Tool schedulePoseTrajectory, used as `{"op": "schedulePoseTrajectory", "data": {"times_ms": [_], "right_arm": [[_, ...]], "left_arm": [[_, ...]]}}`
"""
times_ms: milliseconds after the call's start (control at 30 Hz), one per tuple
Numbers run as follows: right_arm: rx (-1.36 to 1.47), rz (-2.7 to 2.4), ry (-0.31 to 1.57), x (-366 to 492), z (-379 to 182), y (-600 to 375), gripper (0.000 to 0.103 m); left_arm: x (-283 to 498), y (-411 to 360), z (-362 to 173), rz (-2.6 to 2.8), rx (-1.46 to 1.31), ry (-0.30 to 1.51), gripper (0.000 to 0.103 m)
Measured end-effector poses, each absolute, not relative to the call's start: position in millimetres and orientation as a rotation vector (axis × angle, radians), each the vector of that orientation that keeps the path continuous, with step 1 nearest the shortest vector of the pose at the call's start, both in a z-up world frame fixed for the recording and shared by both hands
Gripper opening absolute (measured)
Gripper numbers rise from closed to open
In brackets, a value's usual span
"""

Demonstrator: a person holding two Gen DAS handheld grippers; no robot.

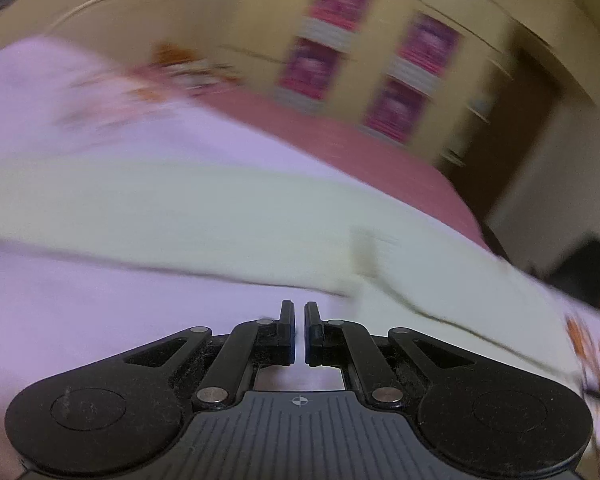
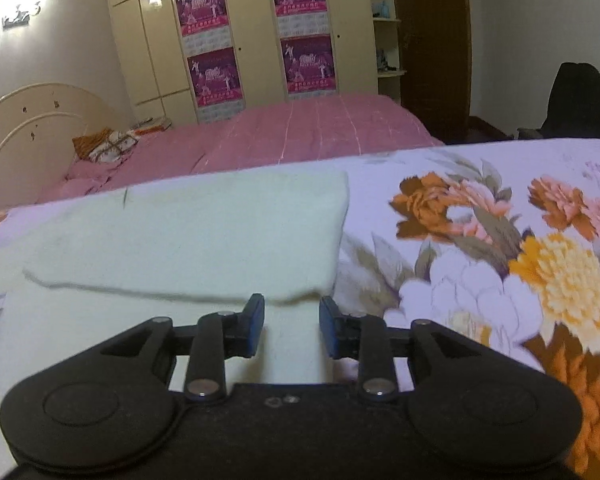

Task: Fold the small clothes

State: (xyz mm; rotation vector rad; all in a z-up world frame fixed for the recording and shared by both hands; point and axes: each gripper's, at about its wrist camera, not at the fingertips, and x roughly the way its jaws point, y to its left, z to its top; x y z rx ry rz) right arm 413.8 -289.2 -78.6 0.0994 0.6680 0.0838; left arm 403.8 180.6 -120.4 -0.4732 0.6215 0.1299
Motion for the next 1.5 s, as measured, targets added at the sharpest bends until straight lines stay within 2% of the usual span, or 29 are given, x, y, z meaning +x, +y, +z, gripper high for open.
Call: {"op": "schedulePoseTrajectory", "data": {"times_ms": [133,167,200,233,267,367,400,433,600,667,733,900,1167,1300,1500], "right_arm": [[0.124,0.083,0.71,403,-84,-284,0.03],[0.134,0.082,0.719,401,-85,-281,0.03],[0.148,0.082,0.724,400,-86,-279,0.031],[0.162,0.082,0.728,399,-85,-276,0.031],[0.17,0.081,0.729,398,-85,-272,0.031],[0.164,0.086,0.721,393,-79,-256,0.031],[0.16,0.09,0.721,392,-78,-251,0.031],[0.157,0.093,0.72,392,-76,-246,0.031],[0.139,0.1,0.718,390,-70,-227,0.032],[0.136,0.101,0.719,388,-69,-220,0.032],[0.136,0.106,0.721,386,-68,-216,0.032],[0.138,0.104,0.72,382,-65,-213,0.032],[0.189,0.078,0.729,378,-70,-233,0.034],[0.205,0.072,0.727,376,-74,-244,0.035],[0.245,0.056,0.722,375,-76,-261,0.035]], "left_arm": [[369,259,-138,0.266,-0.747,0.568,0.003],[360,274,-140,0.307,-0.795,0.549,0.012],[353,287,-142,0.344,-0.823,0.536,0.062],[344,296,-142,0.371,-0.844,0.5,0.097],[333,303,-141,0.385,-0.86,0.436,0.1],[321,323,-146,0.407,-0.892,0.422,0.1],[319,329,-150,0.399,-0.925,0.409,0.096],[317,334,-152,0.405,-0.949,0.398,0.089],[321,359,-160,0.422,-0.994,0.374,0.075],[335,373,-163,0.441,-0.984,0.382,0.057],[348,390,-167,0.475,-0.968,0.426,0.002],[345,426,-137,0.469,-0.933,0.305,0.002],[385,405,-121,0.433,-0.823,0.411,0.002],[409,352,-107,0.32,-0.718,0.445,0.002],[457,209,-94,0.079,-0.428,0.545,0.002]]}}
